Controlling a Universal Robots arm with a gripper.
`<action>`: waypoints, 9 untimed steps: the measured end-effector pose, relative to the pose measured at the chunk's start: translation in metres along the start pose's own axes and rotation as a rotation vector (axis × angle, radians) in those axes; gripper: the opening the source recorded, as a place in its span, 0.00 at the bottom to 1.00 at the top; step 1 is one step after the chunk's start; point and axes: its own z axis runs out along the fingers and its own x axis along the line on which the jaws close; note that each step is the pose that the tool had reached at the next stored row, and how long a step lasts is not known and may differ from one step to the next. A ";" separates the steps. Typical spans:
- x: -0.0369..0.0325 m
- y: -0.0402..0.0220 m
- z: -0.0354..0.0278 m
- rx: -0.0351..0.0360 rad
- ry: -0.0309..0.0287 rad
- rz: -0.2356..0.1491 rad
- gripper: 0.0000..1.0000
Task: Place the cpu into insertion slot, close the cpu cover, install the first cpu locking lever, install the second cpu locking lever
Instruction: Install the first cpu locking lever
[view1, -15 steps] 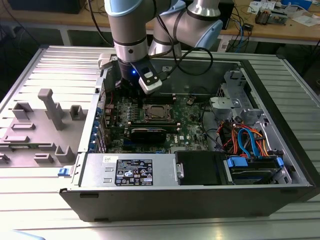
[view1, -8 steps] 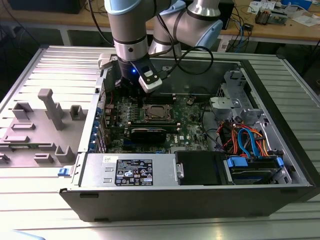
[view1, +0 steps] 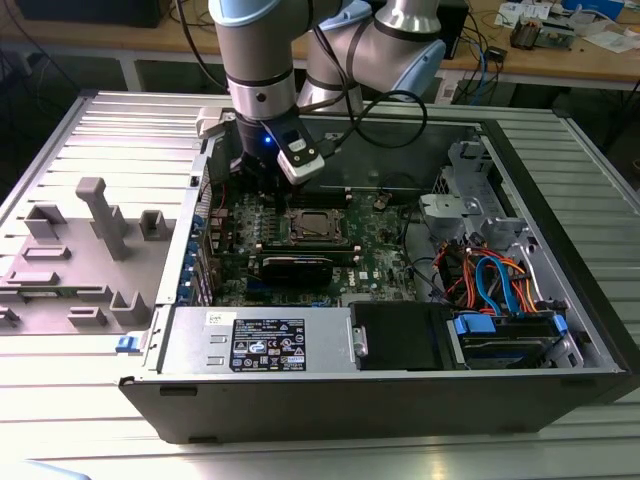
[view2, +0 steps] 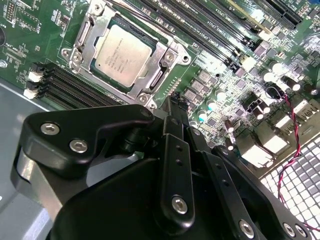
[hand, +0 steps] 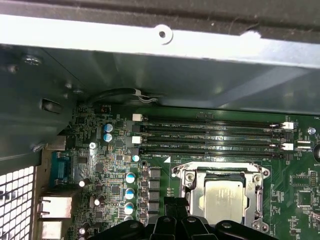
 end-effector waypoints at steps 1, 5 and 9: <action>0.0000 0.0000 0.0000 -0.0001 0.0000 0.000 0.11; 0.0000 0.0000 -0.0005 0.0001 0.0001 0.000 0.11; 0.0000 0.0000 -0.0005 0.0001 0.0001 0.000 0.11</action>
